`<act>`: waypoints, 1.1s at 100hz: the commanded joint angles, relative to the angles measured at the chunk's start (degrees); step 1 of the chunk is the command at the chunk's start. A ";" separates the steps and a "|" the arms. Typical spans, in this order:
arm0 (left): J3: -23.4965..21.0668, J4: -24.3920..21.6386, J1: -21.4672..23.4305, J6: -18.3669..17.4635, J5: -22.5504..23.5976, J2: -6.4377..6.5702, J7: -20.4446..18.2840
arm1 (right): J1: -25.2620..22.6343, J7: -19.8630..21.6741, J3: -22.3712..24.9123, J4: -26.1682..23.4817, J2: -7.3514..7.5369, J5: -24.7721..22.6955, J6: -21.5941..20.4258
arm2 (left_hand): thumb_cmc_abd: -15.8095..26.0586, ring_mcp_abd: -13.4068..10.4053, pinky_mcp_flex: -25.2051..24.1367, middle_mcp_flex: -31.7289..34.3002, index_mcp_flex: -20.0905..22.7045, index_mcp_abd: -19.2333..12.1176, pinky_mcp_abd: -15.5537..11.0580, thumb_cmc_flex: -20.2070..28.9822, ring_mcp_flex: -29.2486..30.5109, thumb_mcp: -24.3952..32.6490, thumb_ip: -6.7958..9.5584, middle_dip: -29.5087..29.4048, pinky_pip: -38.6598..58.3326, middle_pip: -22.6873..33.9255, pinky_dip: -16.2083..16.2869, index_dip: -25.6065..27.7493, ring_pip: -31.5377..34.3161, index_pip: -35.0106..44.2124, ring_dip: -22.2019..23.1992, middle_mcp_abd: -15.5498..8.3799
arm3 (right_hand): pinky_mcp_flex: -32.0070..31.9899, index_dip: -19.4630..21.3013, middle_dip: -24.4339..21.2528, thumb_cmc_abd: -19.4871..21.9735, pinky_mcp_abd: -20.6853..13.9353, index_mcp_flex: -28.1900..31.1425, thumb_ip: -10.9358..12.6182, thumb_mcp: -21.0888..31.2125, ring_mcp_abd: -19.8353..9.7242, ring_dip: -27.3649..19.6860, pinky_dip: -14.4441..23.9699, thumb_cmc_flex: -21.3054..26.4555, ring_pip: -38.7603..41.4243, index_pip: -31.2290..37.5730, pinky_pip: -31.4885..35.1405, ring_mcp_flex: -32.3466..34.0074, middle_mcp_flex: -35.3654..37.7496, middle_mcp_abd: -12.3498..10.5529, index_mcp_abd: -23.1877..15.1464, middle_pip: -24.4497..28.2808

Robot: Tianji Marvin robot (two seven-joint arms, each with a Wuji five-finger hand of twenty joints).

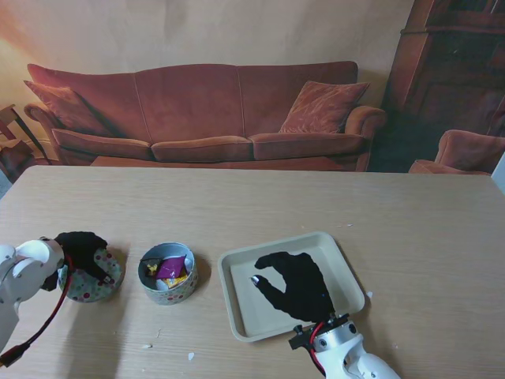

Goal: Pour cookies into a cookie box

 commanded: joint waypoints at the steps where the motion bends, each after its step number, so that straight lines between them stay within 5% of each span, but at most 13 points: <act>1: -1.09 -0.46 2.28 -1.11 -0.88 -0.18 -0.26 | -0.37 0.38 0.02 -0.22 -0.52 -0.41 -0.31 | -2.09 0.74 5.31 3.33 4.32 -0.59 -5.79 10.45 3.45 12.61 6.49 1.12 9.08 1.88 -2.64 1.83 2.73 5.61 -1.50 -3.22 | -0.79 0.38 -0.41 1.82 -1.29 1.05 0.31 -0.70 -1.37 -0.62 0.75 -0.61 -1.17 -2.95 -0.85 -1.11 -0.52 -1.13 -1.21 -0.61; 12: -4.23 -3.89 4.41 -2.69 -2.75 -0.63 0.11 | -0.26 -0.02 -0.03 -0.04 -0.61 -0.23 -0.74 | -3.46 1.35 7.59 8.29 8.10 -5.27 -3.26 18.33 6.74 9.30 4.44 1.82 9.44 3.18 -5.75 -1.80 3.43 14.63 -4.18 -4.94 | -0.70 0.41 -0.41 2.46 -1.37 0.98 0.30 -1.04 -1.41 -0.58 0.94 -0.70 -1.11 -3.09 -0.92 -1.07 -0.69 -1.23 -1.26 -0.64; 17: -5.50 -5.38 5.35 -3.15 -4.22 -0.87 0.11 | -0.26 -0.13 -0.02 0.01 -0.62 -0.28 -0.88 | -3.69 1.91 5.10 9.46 8.45 -8.92 -1.45 26.28 5.64 3.94 5.57 10.68 7.34 0.66 -4.33 -4.70 1.90 21.46 -4.04 -6.19 | -0.60 0.43 -0.40 2.68 -1.35 0.90 0.31 -1.14 -1.50 -0.59 1.04 -0.75 -1.15 -3.16 -0.93 -1.16 -0.79 -1.21 -1.25 -0.65; 23: -7.10 -7.81 6.71 -2.92 -6.80 -1.08 -1.50 | -0.28 -0.16 0.00 0.01 -0.64 -0.20 -1.02 | -1.63 3.58 -3.45 7.61 9.46 -9.14 2.27 29.31 1.26 2.66 6.03 12.97 1.90 -3.04 0.84 -6.58 -2.31 21.93 -3.27 -6.30 | -0.59 0.44 -0.42 2.96 -1.36 0.66 0.31 -1.31 -1.53 -0.62 1.15 -0.81 -1.26 -3.31 -0.99 -1.37 -1.09 -1.12 -1.23 -0.73; 30: -8.57 -9.90 7.86 -3.30 -8.10 -1.22 -2.20 | -0.32 -0.24 0.00 -0.02 -0.68 -0.07 -1.13 | -0.80 4.00 -9.43 7.21 10.34 -8.91 4.33 30.37 -0.70 2.33 6.19 12.89 -3.78 -5.69 4.36 -7.20 -6.05 21.19 -4.59 -6.83 | -0.58 0.45 -0.41 3.33 -1.36 0.42 0.32 -1.47 -1.57 -0.64 1.25 -0.84 -1.31 -3.43 -1.04 -1.48 -1.36 -1.21 -1.11 -0.75; 37: -9.77 -11.63 8.85 -3.77 -9.25 -1.35 -2.52 | -0.34 -0.38 -0.02 -0.04 -0.74 0.09 -1.31 | -0.32 4.39 -10.48 8.04 10.99 -8.54 5.23 30.77 -0.56 2.43 6.13 12.84 -5.22 -6.56 4.66 -7.22 -7.47 21.06 -5.41 -7.25 | -0.53 0.47 -0.39 3.49 -1.35 0.32 0.33 -1.58 -1.51 -0.65 1.34 -0.80 -1.36 -3.48 -1.05 -1.64 -1.57 -1.13 -1.06 -0.74; 50: -11.64 -14.45 10.58 -4.82 -10.21 -1.41 -3.29 | -0.38 -0.75 -0.02 -0.02 -0.76 -0.03 -1.64 | 1.40 5.42 -20.82 8.98 10.90 -10.90 9.87 30.57 -3.09 2.10 5.97 11.40 -15.18 -13.47 6.45 -4.44 -17.45 20.52 -11.83 -9.87 | -0.28 0.51 -0.36 3.35 -1.28 0.13 0.36 -1.64 -1.58 -0.62 1.51 -0.73 -1.33 -3.55 -1.01 -1.62 -2.03 -1.11 -0.97 -0.74; 59: -12.76 -16.23 11.90 -5.64 -10.91 -1.49 -3.35 | -0.49 -0.69 0.06 -0.11 -0.76 0.00 -1.79 | 3.40 5.39 -27.27 8.08 10.04 -12.94 12.38 30.61 -5.97 0.82 6.15 1.28 -21.47 -19.56 7.78 -0.43 -27.16 19.83 -20.56 -11.02 | -0.01 0.51 -0.40 3.39 -1.36 -0.11 0.35 -1.70 -1.71 -0.70 1.62 -0.76 -1.54 -3.66 -0.95 -1.99 -2.70 -1.07 -1.10 -0.89; 66: -13.57 -17.61 13.11 -6.06 -12.32 -1.59 -3.64 | -0.58 -0.48 0.13 -0.19 -0.74 0.16 -1.89 | 5.32 5.13 -37.89 4.12 8.61 -12.35 15.84 31.31 -10.86 -0.81 6.56 -14.50 -33.66 -19.94 2.81 3.34 -38.90 19.19 -32.41 -10.69 | 0.11 0.49 -0.40 3.43 -1.38 -0.41 0.36 -1.71 -1.78 -0.75 1.69 -0.65 -1.70 -3.79 -0.93 -2.30 -3.30 -1.10 -1.07 -0.97; 72: -14.28 -18.72 14.19 -7.05 -13.06 -1.74 -3.01 | -0.65 -0.20 0.19 -0.25 -0.72 0.30 -2.05 | 6.17 4.90 -42.44 3.04 8.28 -11.72 14.88 31.24 -12.54 -0.83 6.38 -28.60 -36.85 -20.62 0.49 5.45 -42.73 18.67 -36.63 -9.82 | 0.27 0.48 -0.37 3.46 -1.35 -0.59 0.36 -1.73 -1.88 -0.76 1.77 -0.59 -1.74 -3.88 -0.88 -2.42 -3.68 -1.15 -1.00 -0.96; 78: -15.07 -19.63 15.36 -8.79 -13.42 -1.98 -1.31 | -0.71 0.13 0.22 -0.30 -0.70 0.51 -2.19 | 6.35 2.95 -49.50 3.20 8.61 -12.03 13.61 30.63 -16.67 -0.04 5.84 -34.62 -47.19 -23.32 -7.42 6.95 -49.65 18.38 -42.94 -9.85 | 0.29 0.43 -0.39 3.50 -1.28 -0.96 0.37 -1.74 -1.85 -0.81 1.81 -0.47 -1.90 -4.07 -0.91 -2.77 -4.22 -1.14 -0.86 -1.06; 88: -16.55 -21.22 17.26 -12.24 -13.13 -2.41 2.16 | -0.65 0.51 0.21 -0.31 -0.66 0.68 -2.40 | 6.50 0.66 -54.05 3.44 10.64 -13.09 11.18 29.10 -19.88 1.46 4.66 -38.80 -57.61 -25.60 -18.05 7.63 -55.52 16.83 -49.75 -11.14 | 0.58 0.40 -0.33 3.61 -1.15 -1.34 0.40 -1.65 -1.84 -0.82 1.95 -0.29 -1.95 -4.24 -0.81 -2.86 -4.60 -1.15 -0.83 -0.96; 110: -19.36 -25.54 21.18 -17.24 -14.47 -3.04 5.21 | -0.57 1.82 0.03 -0.66 -0.47 0.92 -2.61 | 7.17 -0.61 -54.81 1.75 11.66 -12.67 8.83 28.98 -21.51 2.09 4.05 -39.94 -59.15 -25.96 -20.37 8.72 -57.12 16.13 -51.42 -10.69 | 0.77 0.36 -0.35 3.80 -1.06 -2.13 0.41 -1.40 -2.04 -0.89 2.15 0.03 -2.13 -4.50 -0.80 -3.04 -5.24 -1.14 -0.64 -1.01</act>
